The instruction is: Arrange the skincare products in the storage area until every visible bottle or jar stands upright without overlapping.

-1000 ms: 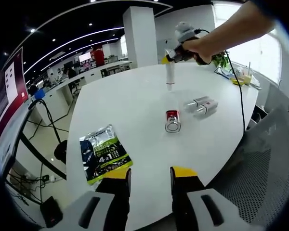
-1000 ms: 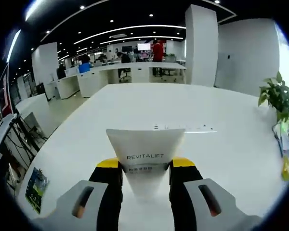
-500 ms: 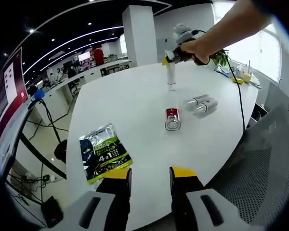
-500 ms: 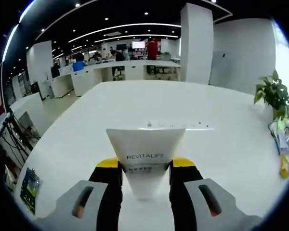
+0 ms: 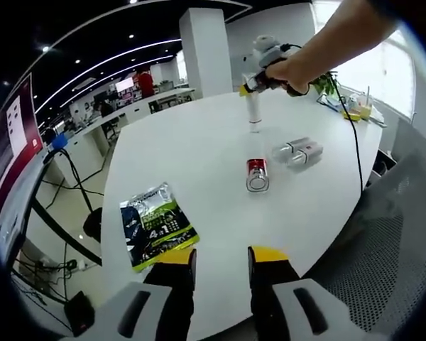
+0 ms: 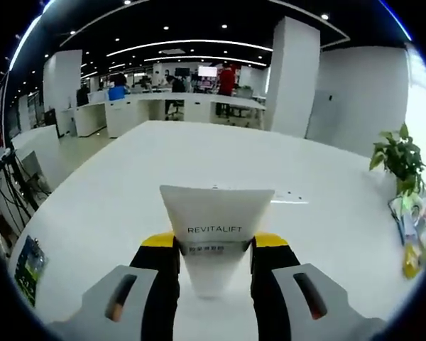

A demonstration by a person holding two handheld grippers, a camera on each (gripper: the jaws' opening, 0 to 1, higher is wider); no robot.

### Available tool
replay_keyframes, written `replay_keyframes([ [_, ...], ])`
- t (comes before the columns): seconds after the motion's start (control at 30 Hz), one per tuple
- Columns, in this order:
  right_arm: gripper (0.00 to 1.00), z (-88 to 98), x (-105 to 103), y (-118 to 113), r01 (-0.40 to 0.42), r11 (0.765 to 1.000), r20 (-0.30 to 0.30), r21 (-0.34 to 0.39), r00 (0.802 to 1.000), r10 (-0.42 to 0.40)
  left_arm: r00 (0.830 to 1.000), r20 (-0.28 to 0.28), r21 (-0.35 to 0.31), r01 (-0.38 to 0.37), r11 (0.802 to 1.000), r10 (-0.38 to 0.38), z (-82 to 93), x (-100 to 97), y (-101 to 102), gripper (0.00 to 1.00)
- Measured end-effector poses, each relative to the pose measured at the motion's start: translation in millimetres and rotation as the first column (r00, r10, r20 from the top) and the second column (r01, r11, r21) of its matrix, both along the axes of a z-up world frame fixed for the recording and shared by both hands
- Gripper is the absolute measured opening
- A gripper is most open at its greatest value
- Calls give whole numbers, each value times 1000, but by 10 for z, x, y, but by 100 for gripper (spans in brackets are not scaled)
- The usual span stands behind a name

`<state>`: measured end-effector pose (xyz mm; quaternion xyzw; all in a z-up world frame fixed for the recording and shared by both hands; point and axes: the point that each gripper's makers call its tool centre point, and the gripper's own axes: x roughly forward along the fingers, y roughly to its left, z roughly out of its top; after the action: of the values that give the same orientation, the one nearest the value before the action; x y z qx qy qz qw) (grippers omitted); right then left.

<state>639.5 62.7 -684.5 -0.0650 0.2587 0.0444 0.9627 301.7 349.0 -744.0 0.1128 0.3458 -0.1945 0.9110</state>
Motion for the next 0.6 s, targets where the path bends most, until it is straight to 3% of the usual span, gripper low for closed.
replay_keyframes([
  [0.17, 36, 26, -63, 2, 10, 1000, 5, 10, 1000, -10, 1000, -5, 5, 5, 1000, -5, -17, -7, -1, 30],
  [0.6, 37, 1, 14, -82, -10, 999, 0, 39, 1000, 10, 1000, -7, 7, 9, 1000, -9, -21, -10, -4, 30],
])
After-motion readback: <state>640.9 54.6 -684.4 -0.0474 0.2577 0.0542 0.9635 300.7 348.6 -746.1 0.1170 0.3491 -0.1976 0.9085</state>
